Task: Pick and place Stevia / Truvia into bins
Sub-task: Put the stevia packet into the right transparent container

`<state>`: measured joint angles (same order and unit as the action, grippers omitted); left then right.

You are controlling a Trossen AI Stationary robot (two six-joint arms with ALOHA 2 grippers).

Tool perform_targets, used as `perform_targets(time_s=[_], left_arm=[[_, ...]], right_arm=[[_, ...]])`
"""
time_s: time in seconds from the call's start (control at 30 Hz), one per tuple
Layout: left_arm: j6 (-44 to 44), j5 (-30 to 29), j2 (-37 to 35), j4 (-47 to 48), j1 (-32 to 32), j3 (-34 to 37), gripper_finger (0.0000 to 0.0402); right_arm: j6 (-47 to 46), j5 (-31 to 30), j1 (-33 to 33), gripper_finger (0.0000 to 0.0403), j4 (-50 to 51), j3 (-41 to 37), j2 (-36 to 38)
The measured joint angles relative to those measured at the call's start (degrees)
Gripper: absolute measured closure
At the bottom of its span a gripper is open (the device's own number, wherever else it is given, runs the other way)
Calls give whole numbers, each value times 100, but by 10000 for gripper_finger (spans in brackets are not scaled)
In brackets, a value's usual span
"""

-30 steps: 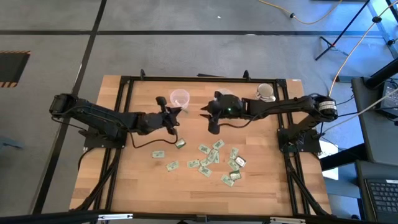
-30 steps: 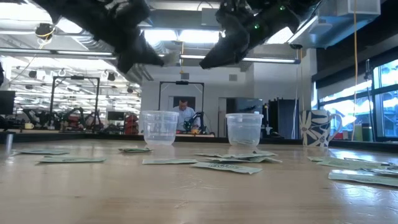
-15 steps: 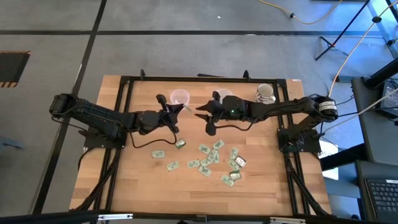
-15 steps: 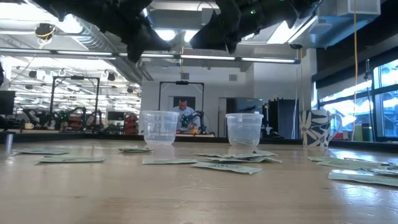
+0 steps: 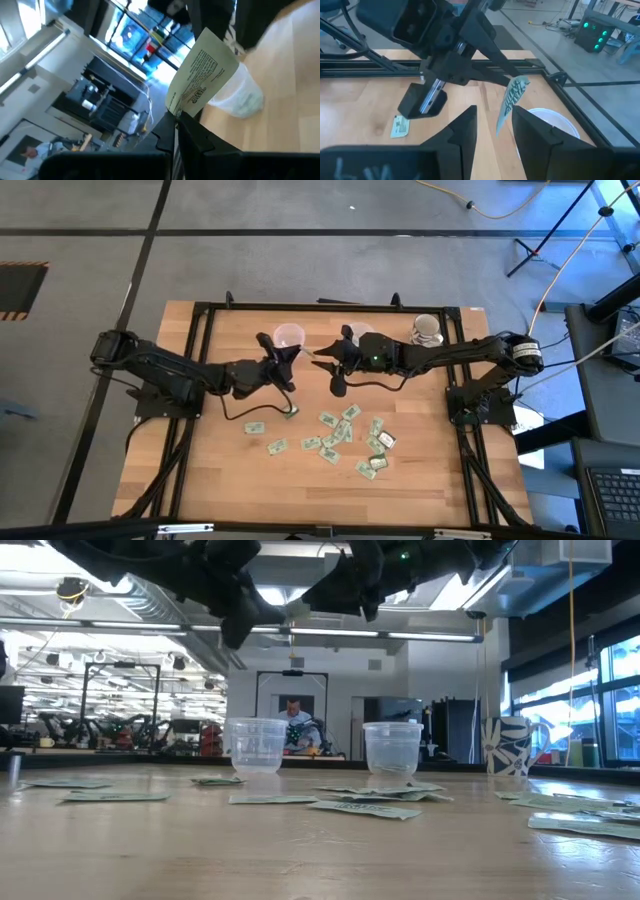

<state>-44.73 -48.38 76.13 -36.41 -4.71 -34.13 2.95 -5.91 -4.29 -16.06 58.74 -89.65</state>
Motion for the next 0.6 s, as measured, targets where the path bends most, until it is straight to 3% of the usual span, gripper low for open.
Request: perform_targets(time_s=[0.3,0.6], left_arm=[[-256,-56,119,-330,0,0,394],[-256,-35,119,-328,-7,0,394]], right_arm=[[-156,-4,0,284,13,0,0],[-271,-13,-2,372,24,0,0]])
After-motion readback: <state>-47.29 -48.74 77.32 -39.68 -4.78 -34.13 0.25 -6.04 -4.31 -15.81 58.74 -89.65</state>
